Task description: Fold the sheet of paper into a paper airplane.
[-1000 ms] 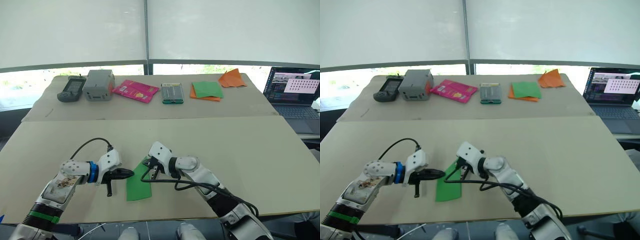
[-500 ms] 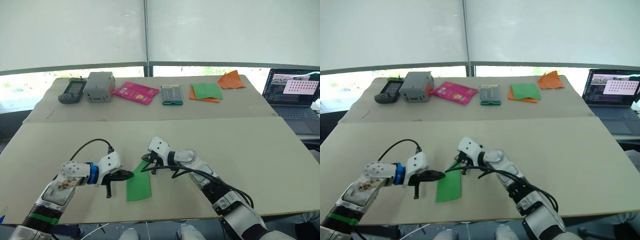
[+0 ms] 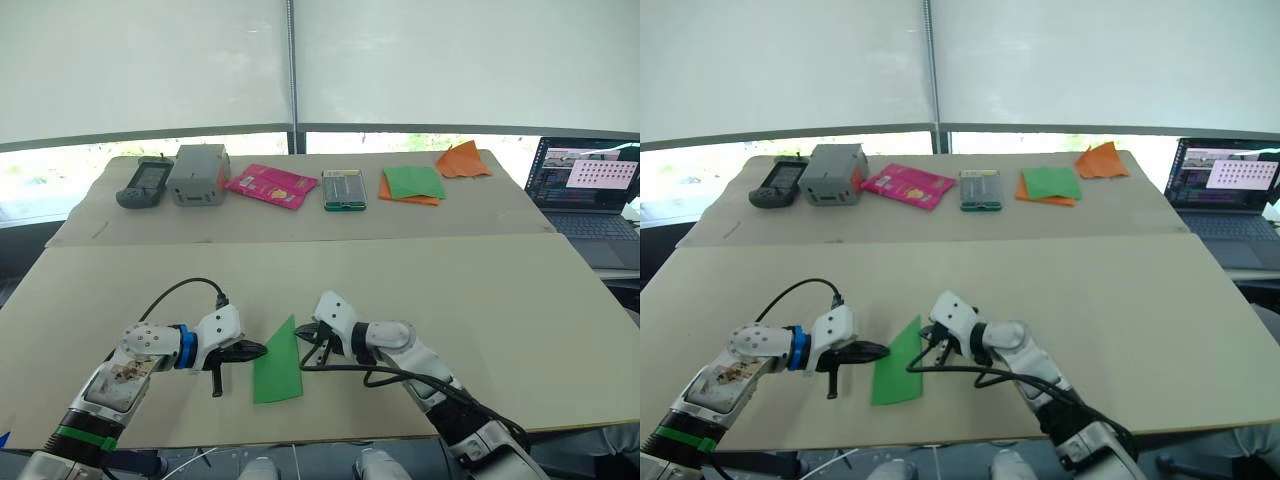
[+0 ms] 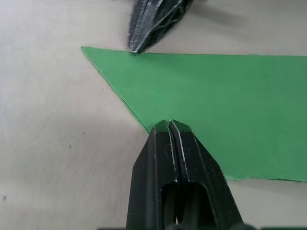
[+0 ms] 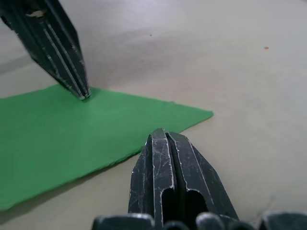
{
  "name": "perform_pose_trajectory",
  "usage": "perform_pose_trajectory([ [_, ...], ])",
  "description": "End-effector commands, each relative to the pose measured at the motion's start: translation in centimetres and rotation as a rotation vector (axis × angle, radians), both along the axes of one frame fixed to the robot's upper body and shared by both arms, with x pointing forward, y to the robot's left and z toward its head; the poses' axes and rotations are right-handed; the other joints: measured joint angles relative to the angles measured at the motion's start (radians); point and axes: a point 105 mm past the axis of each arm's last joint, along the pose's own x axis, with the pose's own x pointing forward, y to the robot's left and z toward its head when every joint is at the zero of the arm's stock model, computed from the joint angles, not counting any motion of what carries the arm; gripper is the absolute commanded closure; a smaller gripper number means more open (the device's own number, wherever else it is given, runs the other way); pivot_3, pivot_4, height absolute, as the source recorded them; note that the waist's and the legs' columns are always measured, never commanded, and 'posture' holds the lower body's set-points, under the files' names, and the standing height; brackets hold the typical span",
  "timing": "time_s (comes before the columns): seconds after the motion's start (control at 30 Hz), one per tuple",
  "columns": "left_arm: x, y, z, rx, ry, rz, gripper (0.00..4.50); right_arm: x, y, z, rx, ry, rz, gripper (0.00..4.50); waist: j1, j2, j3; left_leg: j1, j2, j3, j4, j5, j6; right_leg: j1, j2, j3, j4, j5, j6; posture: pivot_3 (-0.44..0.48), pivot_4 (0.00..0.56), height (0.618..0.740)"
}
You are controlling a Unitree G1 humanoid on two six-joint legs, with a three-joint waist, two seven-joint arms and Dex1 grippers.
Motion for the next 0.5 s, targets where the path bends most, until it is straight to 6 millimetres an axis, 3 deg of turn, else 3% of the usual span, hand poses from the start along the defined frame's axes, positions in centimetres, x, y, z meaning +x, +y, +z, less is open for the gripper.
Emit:
perform_pose_trajectory([
  [0.03,-0.4,0.9,-1.6,0.067,0.048,0.019,4.45,-2.7,-0.2,-3.1,-0.092,0.12,0.068,4.5,0.0,0.0,0.0,0.0,0.0,0.0,0.0,0.0,0.0,0.0,0.0,0.0,0.0,0.0,0.0,0.0,0.15,0.74],
  [0.2,-0.3,1.0,-1.6,0.073,0.046,0.019,4.45,-3.9,0.2,-3.4,-0.13,0.102,0.12,4.5,0.0,-0.001,-0.001,0.0,0.0,0.0,0.0,0.0,0.0,0.0,0.0,0.0,0.0,0.0,0.0,0.0,0.15,0.74],
  [0.33,-0.3,1.0,-1.7,0.075,0.046,0.016,4.45,-3.2,0.0,-3.4,-0.142,0.084,0.092,4.5,-0.001,-0.001,-0.001,0.0,0.0,0.0,0.0,0.0,0.0,-0.001,0.0,0.0,0.0,0.0,-0.001,0.0,0.15,0.74],
  [0.5,-0.3,0.9,-1.8,0.075,0.046,0.013,4.45,-0.5,-0.9,-0.2,-0.075,0.009,0.016,4.5,-0.001,-0.002,-0.001,0.0,0.0,0.0,0.0,0.0,0.0,-0.001,0.0,0.0,0.0,0.0,-0.001,0.0,0.15,0.74],
])
